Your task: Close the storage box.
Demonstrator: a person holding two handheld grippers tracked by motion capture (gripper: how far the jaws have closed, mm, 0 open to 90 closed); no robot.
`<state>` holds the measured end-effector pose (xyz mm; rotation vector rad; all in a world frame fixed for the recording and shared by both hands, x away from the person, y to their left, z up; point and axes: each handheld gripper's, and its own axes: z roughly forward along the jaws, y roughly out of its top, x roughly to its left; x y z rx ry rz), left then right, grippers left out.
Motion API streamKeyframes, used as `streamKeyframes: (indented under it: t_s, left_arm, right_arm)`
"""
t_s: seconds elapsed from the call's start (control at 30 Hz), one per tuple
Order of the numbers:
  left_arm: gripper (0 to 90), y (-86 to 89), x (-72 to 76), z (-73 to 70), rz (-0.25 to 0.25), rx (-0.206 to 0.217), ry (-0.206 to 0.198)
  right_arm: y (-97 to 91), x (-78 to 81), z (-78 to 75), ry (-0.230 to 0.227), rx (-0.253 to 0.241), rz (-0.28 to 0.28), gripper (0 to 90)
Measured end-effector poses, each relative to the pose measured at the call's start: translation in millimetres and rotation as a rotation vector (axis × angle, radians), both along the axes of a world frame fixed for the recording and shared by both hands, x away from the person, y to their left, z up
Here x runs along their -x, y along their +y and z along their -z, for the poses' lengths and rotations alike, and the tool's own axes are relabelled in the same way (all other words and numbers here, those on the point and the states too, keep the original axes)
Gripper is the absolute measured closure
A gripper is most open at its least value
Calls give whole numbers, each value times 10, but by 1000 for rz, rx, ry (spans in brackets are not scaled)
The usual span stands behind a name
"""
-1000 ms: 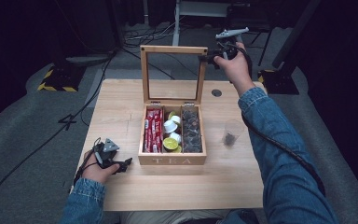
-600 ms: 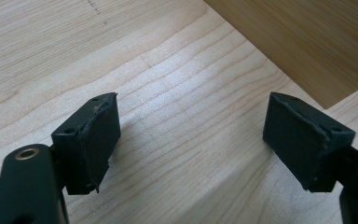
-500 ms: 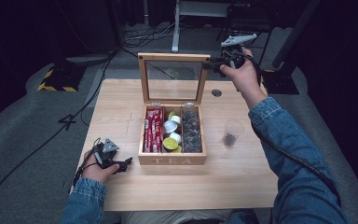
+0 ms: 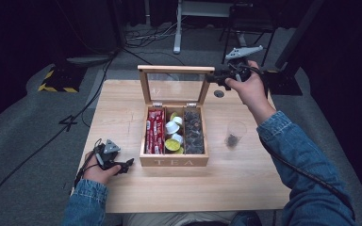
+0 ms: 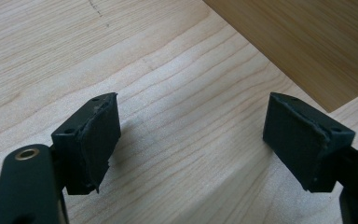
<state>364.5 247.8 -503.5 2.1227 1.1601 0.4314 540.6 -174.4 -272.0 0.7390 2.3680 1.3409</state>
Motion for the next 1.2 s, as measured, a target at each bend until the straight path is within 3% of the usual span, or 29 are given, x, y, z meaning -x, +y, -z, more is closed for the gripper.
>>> streamKeyframes:
  t_s: [0.6, 0.8, 1.2]
  left_arm:
    - [193, -4, -2, 1, -3, -1, -2]
    - [193, -5, -3, 2, -3, -2, -4]
    - [193, -11, -2, 2, -8, 0, -4]
  right_arm:
    - [-32, 545, 213, -30, 51, -62, 594]
    - [-10, 691, 283, -56, 87, -71, 579]
    - [-19, 930, 511, -59, 116, -83, 527]
